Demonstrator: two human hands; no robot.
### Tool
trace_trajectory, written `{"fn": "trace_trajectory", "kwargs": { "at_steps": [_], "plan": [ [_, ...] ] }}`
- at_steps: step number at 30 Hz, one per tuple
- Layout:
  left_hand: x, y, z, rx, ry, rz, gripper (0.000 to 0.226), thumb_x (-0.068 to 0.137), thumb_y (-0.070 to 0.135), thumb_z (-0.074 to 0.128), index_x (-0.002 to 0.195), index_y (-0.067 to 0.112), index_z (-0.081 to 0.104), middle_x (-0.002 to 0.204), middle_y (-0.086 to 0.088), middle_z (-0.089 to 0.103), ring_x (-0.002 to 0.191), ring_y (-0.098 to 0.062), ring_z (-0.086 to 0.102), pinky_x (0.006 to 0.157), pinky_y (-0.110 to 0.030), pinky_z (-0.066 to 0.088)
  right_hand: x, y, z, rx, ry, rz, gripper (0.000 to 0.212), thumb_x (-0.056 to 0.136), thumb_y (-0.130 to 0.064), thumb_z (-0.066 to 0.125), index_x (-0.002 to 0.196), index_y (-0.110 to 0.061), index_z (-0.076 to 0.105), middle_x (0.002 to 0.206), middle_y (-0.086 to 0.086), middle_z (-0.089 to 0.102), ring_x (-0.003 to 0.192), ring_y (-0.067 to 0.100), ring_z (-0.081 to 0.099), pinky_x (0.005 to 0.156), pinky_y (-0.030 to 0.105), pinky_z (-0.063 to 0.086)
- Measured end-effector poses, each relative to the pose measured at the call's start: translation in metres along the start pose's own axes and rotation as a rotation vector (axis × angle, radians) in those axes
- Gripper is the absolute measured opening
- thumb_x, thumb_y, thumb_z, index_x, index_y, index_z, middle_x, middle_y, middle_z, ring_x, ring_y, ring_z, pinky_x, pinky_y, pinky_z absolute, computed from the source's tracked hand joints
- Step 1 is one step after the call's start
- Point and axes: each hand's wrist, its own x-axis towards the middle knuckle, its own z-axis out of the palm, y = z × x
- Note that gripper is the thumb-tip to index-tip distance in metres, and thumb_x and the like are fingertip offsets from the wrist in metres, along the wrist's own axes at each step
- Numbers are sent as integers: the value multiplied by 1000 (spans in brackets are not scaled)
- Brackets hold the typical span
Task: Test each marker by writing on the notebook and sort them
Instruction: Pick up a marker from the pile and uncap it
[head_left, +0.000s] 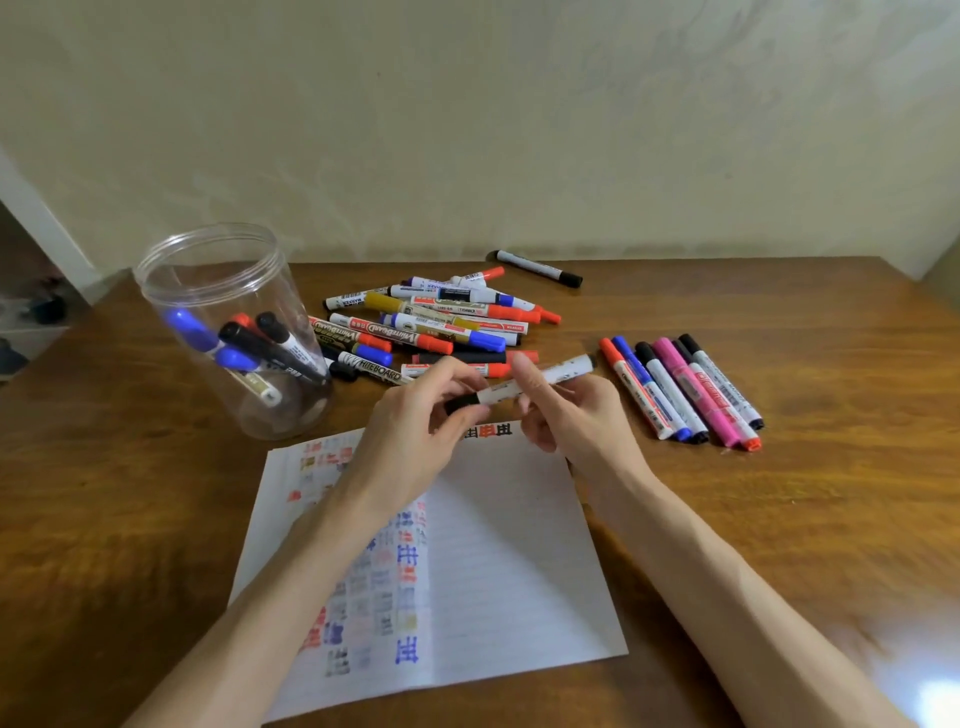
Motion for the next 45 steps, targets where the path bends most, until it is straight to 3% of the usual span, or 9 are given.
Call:
{"fn": "trace_trajectory", "kwargs": {
  "at_steps": [3, 7, 12, 17, 27, 31, 34, 40, 45],
  "plan": [
    [-5, -2, 0, 47, -39, 43, 25, 97, 29, 66, 119, 17, 66, 104, 10, 74, 95, -4, 71, 80, -25, 60, -1, 3, 6, 12, 32, -44, 47, 94, -50, 72, 82, -5, 76, 73, 15, 74, 61, 20, 63, 65, 34, 52],
    [-15, -10, -3, 101, -54, 50, 34, 103, 43, 43, 106, 19, 67, 84, 7, 69, 77, -14, 66, 66, -43, 54, 0, 9, 8, 16, 7, -75, 49, 96, -46, 71, 82, 2, 76, 73, 15, 74, 63, 22, 65, 70, 37, 54],
    [-14, -13, -7, -10, -124, 31, 29, 109, 39, 43, 100, 21, 64, 73, -2, 63, 65, -23, 59, 61, -50, 45, 2, 8, 5, 8, -41, -114, 41, 99, -40, 70, 79, -5, 76, 73, 14, 74, 65, 23, 65, 69, 35, 54],
    [-10, -13, -12, -75, -191, -6, 35, 107, 46, 43, 100, 21, 66, 82, -8, 68, 77, -32, 64, 70, -56, 50, 3, 7, 0, -43, -72, -181, 47, 98, -41, 68, 82, 2, 76, 73, 14, 74, 65, 24, 67, 67, 31, 54],
    [-11, -10, -20, -105, -235, -57, 30, 104, 47, 44, 109, 26, 66, 91, -1, 71, 87, -25, 67, 76, -56, 53, 2, 8, 4, -19, -100, -256, 43, 97, -42, 67, 85, -1, 75, 73, 14, 72, 65, 27, 67, 67, 38, 57],
    [-12, -10, -16, -51, -190, -29, 25, 106, 39, 45, 116, 24, 62, 101, 9, 71, 98, -12, 68, 82, -45, 57, -1, 10, 9, 8, -118, -256, 21, 97, -30, 72, 95, -9, 76, 81, 10, 77, 74, 23, 74, 70, 30, 59],
    [-14, -7, -12, 29, -155, 24, 25, 107, 40, 45, 115, 23, 61, 103, 13, 69, 98, -8, 67, 78, -40, 57, 0, 11, 11, 61, -96, -223, 23, 98, -26, 72, 101, -4, 76, 87, 12, 79, 81, 21, 77, 74, 27, 59],
    [-12, -8, -13, 68, -193, -14, 29, 107, 43, 39, 106, 25, 61, 88, 5, 70, 83, -17, 67, 72, -50, 53, 2, 15, 7, 24, -99, -185, 26, 96, -32, 73, 95, -7, 78, 90, 11, 80, 88, 30, 78, 92, 52, 62],
    [-11, -8, -20, -14, -219, -6, 27, 107, 42, 42, 105, 27, 64, 86, 2, 70, 82, -22, 67, 66, -51, 54, 2, 13, 4, -15, -127, -207, 21, 98, -30, 71, 89, -13, 79, 88, 9, 80, 87, 26, 78, 90, 42, 63]
  ]
}}
